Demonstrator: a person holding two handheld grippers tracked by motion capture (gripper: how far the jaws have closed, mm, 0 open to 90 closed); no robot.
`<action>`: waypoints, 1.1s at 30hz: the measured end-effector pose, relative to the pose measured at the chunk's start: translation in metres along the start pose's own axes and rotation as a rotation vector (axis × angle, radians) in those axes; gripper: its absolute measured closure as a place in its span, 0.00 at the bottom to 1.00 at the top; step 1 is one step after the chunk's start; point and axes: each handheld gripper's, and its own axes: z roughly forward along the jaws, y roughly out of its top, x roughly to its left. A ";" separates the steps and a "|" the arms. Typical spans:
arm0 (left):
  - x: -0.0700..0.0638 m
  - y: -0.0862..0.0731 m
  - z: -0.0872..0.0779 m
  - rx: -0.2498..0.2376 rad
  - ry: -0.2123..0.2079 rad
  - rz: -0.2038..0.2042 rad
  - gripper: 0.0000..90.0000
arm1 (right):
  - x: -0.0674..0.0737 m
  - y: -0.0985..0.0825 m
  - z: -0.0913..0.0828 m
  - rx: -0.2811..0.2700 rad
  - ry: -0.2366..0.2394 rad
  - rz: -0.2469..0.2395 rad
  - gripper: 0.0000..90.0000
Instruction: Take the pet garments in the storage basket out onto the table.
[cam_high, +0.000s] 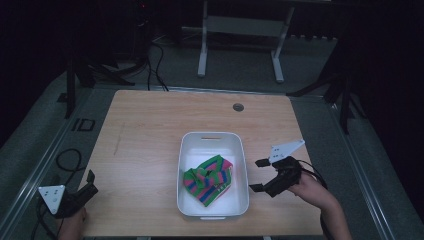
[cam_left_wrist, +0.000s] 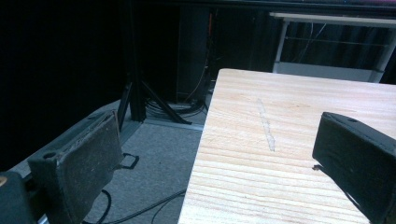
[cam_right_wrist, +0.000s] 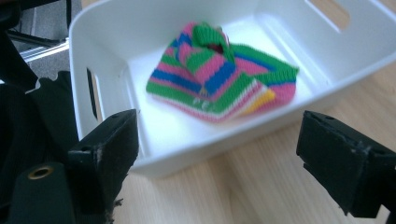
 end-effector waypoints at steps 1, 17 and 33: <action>0.000 0.000 0.000 0.000 -0.001 -0.001 0.02 | 0.001 0.004 0.002 0.000 0.004 -0.005 0.14; 0.001 0.000 0.000 0.005 -0.010 -0.001 0.02 | 0.009 0.047 0.066 0.060 0.057 -0.077 0.14; 0.001 0.000 0.001 0.010 -0.021 0.003 0.02 | 0.012 0.070 0.139 0.266 0.038 -0.126 0.15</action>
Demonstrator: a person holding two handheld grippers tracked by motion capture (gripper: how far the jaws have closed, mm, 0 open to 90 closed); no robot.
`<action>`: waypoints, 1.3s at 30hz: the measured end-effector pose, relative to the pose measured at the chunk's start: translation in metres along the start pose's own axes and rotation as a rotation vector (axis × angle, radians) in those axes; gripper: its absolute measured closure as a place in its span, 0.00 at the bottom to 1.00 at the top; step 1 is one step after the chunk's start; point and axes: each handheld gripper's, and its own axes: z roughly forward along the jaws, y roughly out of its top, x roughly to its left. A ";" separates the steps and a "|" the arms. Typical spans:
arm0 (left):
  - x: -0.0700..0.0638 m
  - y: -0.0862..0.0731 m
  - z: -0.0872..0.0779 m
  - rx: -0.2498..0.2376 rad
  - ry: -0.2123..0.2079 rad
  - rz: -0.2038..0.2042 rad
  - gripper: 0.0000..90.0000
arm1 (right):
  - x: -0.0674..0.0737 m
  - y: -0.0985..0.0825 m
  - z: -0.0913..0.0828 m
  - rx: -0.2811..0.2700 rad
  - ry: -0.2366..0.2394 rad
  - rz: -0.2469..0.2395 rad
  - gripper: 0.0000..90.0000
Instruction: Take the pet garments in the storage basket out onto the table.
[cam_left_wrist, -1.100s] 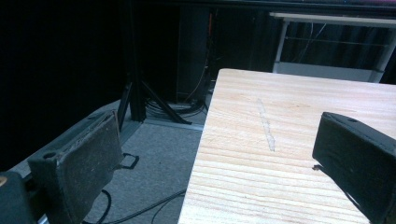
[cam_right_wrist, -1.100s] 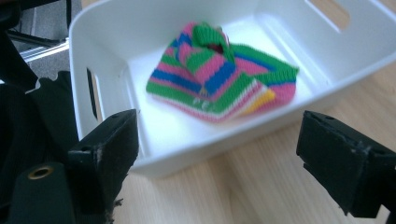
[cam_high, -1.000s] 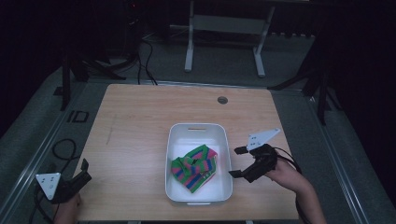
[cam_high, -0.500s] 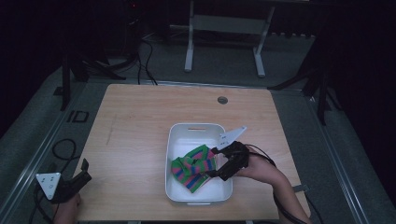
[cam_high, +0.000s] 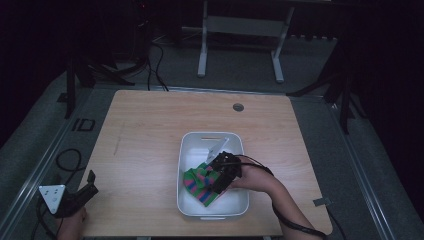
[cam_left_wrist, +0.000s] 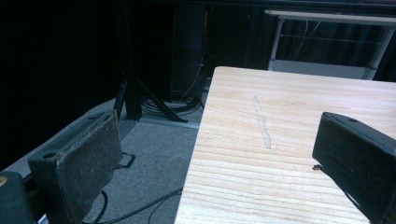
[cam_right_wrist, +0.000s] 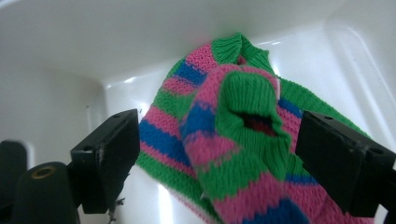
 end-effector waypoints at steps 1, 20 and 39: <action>0.000 0.000 0.000 0.000 0.000 0.000 0.02 | 0.001 0.003 0.003 0.010 -0.003 -0.007 0.15; 0.001 0.000 0.000 0.004 -0.007 -0.009 0.02 | 0.013 0.018 0.063 0.236 -0.063 -0.028 0.23; 0.001 0.000 0.000 0.005 -0.003 -0.009 0.02 | 0.010 0.023 -0.013 0.052 -0.141 -0.063 0.74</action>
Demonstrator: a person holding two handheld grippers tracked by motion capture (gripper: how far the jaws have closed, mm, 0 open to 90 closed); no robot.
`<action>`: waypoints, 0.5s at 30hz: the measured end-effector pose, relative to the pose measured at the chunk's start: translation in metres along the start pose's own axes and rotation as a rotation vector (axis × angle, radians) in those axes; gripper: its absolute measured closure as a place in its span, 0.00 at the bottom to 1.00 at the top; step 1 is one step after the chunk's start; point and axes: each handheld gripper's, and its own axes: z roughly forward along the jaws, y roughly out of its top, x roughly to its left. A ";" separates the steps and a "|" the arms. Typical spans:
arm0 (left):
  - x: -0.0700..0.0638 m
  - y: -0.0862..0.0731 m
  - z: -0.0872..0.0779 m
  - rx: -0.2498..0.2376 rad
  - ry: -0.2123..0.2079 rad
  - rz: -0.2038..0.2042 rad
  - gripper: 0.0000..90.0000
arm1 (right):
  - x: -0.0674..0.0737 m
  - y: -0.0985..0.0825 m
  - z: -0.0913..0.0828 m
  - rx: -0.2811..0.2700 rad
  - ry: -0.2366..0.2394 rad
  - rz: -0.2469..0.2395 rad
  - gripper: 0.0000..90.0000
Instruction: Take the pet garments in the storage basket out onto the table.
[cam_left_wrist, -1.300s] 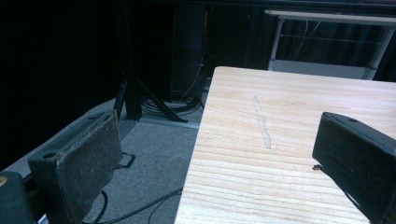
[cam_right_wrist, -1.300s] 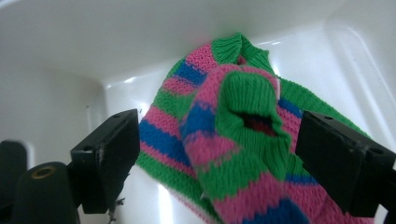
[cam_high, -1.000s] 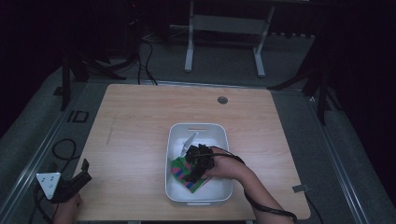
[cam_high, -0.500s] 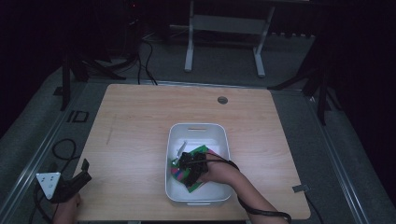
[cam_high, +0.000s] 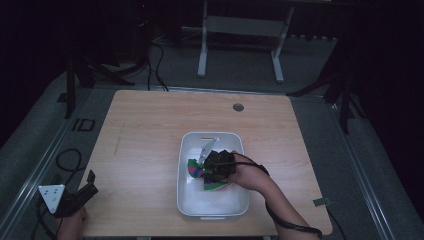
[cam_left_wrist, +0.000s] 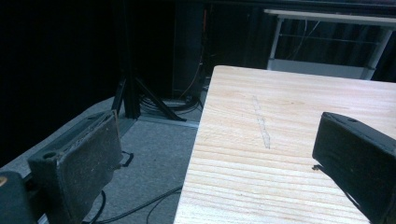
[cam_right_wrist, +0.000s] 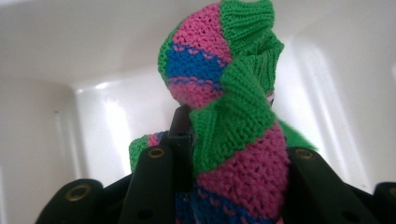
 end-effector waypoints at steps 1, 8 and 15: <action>0.000 0.000 0.000 0.000 0.000 -0.001 0.02 | 0.000 0.001 -0.006 -0.014 -0.012 0.003 0.74; 0.000 0.000 0.000 0.000 0.001 0.000 0.02 | -0.001 0.009 -0.039 -0.084 -0.044 -0.022 0.74; 0.000 0.000 0.000 -0.001 0.002 0.000 0.02 | -0.003 0.019 -0.071 -0.145 -0.079 -0.033 0.74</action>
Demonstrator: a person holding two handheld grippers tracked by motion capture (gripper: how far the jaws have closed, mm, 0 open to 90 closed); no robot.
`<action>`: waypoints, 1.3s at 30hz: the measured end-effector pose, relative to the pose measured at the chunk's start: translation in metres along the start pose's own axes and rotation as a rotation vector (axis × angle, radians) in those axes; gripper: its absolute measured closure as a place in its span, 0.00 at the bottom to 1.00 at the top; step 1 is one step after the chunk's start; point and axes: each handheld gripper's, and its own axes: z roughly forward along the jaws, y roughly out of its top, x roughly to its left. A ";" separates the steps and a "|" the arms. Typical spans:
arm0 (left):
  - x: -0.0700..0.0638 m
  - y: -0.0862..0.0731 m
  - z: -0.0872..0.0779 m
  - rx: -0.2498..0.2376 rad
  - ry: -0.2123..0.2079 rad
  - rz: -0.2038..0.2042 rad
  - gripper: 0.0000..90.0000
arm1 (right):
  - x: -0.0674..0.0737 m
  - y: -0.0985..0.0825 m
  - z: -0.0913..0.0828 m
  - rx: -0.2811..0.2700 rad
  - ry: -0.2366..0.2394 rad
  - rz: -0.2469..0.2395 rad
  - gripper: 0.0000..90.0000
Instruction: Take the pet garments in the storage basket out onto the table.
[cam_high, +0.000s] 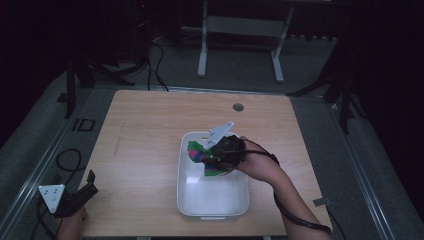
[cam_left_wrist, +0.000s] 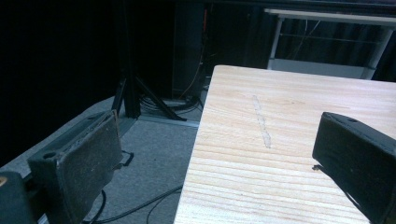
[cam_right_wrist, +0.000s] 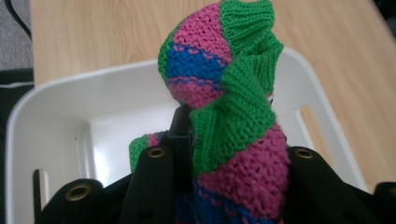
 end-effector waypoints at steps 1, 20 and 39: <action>0.000 0.000 0.000 0.000 0.000 0.001 0.02 | -0.001 0.003 -0.006 -0.012 -0.010 -0.002 0.74; -0.001 0.000 0.000 -0.002 0.005 0.004 0.02 | -0.026 -0.003 -0.074 -0.093 -0.138 0.023 0.74; -0.001 0.000 0.000 0.000 0.005 0.012 0.02 | -0.064 -0.084 -0.122 -0.068 -0.267 0.209 0.74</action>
